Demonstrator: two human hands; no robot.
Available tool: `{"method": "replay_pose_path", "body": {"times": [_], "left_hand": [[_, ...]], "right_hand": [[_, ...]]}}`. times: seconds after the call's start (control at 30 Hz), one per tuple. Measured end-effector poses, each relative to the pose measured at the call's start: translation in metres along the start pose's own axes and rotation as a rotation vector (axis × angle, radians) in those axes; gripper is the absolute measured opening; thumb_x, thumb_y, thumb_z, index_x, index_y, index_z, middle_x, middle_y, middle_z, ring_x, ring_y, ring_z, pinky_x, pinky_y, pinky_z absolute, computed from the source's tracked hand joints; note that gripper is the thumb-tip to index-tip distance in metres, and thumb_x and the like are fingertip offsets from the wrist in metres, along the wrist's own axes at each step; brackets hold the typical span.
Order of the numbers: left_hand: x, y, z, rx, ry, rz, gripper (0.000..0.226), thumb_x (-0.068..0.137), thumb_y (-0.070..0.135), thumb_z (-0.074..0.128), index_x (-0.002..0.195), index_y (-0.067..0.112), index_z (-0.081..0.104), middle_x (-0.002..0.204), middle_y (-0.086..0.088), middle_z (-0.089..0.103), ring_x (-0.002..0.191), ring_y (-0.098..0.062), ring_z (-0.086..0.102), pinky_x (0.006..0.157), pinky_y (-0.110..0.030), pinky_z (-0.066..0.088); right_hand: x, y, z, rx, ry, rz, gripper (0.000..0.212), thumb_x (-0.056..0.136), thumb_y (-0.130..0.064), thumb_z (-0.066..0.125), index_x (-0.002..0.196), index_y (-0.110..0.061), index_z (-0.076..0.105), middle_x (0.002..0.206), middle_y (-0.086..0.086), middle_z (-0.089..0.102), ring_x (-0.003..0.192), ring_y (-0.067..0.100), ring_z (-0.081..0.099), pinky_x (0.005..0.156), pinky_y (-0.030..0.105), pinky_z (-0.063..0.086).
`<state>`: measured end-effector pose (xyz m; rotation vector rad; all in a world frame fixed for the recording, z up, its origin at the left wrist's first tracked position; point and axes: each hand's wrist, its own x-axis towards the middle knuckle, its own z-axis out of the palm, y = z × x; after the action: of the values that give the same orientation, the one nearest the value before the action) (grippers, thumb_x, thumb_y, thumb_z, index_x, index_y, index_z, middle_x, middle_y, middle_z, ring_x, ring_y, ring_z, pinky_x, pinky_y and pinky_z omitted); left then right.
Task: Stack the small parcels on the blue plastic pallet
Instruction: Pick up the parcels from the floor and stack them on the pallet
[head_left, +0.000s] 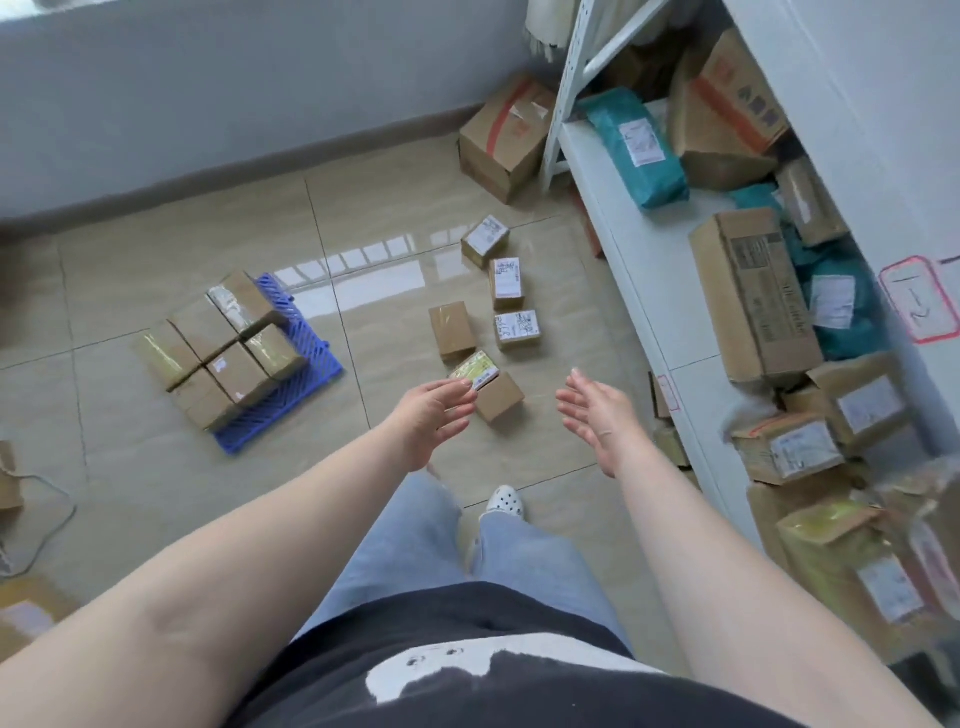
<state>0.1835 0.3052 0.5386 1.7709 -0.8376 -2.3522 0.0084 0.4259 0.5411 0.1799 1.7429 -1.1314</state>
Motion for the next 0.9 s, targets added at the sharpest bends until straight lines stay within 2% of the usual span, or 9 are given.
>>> {"method": "replay_pose_path", "body": {"times": [0.1,0.27,0.37,0.43,0.5,0.6,0.77,0.83,0.9], "left_hand": [[0.004,0.009,-0.002,0.000,0.038,0.015,0.028,0.092,0.018,0.064,0.118,0.009,0.060,0.100,-0.005,0.069,0.094,-0.015,0.066,0.079,-0.026,0.053],[0.029,0.042,-0.001,0.039,0.073,0.032,0.016,0.093,0.018,0.063,0.108,0.012,0.062,0.108,-0.008,0.067,0.102,-0.021,0.063,0.088,-0.030,0.050],[0.043,0.059,0.008,0.029,0.076,0.043,0.004,0.094,0.017,0.061,0.097,0.015,0.063,0.106,-0.008,0.066,0.097,-0.018,0.064,0.085,-0.029,0.050],[0.053,0.062,0.014,0.018,0.095,0.042,0.003,0.094,0.017,0.062,0.096,0.015,0.062,0.104,-0.008,0.066,0.094,-0.017,0.064,0.082,-0.028,0.051],[0.063,0.060,0.021,0.001,0.115,0.027,0.003,0.094,0.017,0.061,0.096,0.015,0.062,0.102,-0.007,0.066,0.096,-0.019,0.063,0.088,-0.030,0.050],[0.090,0.042,0.028,-0.009,0.133,-0.004,0.022,0.094,0.019,0.062,0.113,0.009,0.060,0.105,-0.007,0.066,0.099,-0.018,0.062,0.092,-0.032,0.047],[0.164,-0.013,0.029,0.123,0.211,-0.100,0.055,0.089,0.024,0.069,0.136,0.003,0.049,0.125,-0.014,0.061,0.118,-0.024,0.058,0.097,-0.033,0.048],[0.199,-0.038,0.026,0.131,0.242,-0.139,0.062,0.088,0.025,0.070,0.140,0.003,0.045,0.133,-0.014,0.056,0.123,-0.025,0.054,0.102,-0.036,0.045],[0.241,-0.064,0.022,0.120,0.277,-0.178,0.070,0.086,0.030,0.071,0.143,0.004,0.040,0.140,-0.014,0.050,0.127,-0.026,0.050,0.104,-0.036,0.044]], "right_hand": [[0.013,-0.019,0.006,-0.033,-0.041,-0.005,0.040,0.096,-0.034,0.057,0.124,-0.005,0.058,0.105,0.009,0.065,0.102,0.022,0.061,0.075,0.023,0.050],[0.039,-0.052,0.021,-0.068,-0.098,-0.056,0.037,0.095,-0.032,0.059,0.122,-0.006,0.059,0.100,0.007,0.065,0.095,0.019,0.061,0.075,0.024,0.050],[0.059,-0.065,0.024,-0.112,-0.123,-0.062,0.018,0.095,-0.032,0.060,0.101,-0.015,0.062,0.101,0.007,0.064,0.089,0.016,0.060,0.074,0.023,0.048],[0.075,-0.069,0.019,-0.159,-0.137,-0.061,0.013,0.094,-0.032,0.061,0.093,-0.019,0.060,0.100,0.006,0.065,0.093,0.017,0.060,0.080,0.026,0.050],[0.092,-0.071,0.012,-0.202,-0.142,-0.049,0.018,0.094,-0.033,0.061,0.101,-0.016,0.061,0.103,0.006,0.065,0.098,0.018,0.060,0.091,0.033,0.050],[0.127,-0.064,0.002,-0.261,-0.162,-0.011,0.034,0.096,-0.031,0.059,0.119,-0.007,0.060,0.108,0.008,0.064,0.101,0.019,0.059,0.095,0.035,0.049],[0.205,-0.035,-0.008,-0.368,-0.196,0.047,0.033,0.098,-0.025,0.055,0.123,-0.004,0.059,0.108,0.007,0.061,0.101,0.018,0.056,0.071,0.017,0.044],[0.245,-0.016,-0.007,-0.410,-0.203,0.047,0.028,0.097,-0.024,0.056,0.119,-0.007,0.061,0.106,0.005,0.062,0.101,0.016,0.056,0.072,0.017,0.045],[0.291,0.010,-0.004,-0.461,-0.205,0.032,0.022,0.095,-0.025,0.059,0.112,-0.011,0.064,0.105,0.003,0.064,0.102,0.015,0.057,0.084,0.023,0.045]]}}
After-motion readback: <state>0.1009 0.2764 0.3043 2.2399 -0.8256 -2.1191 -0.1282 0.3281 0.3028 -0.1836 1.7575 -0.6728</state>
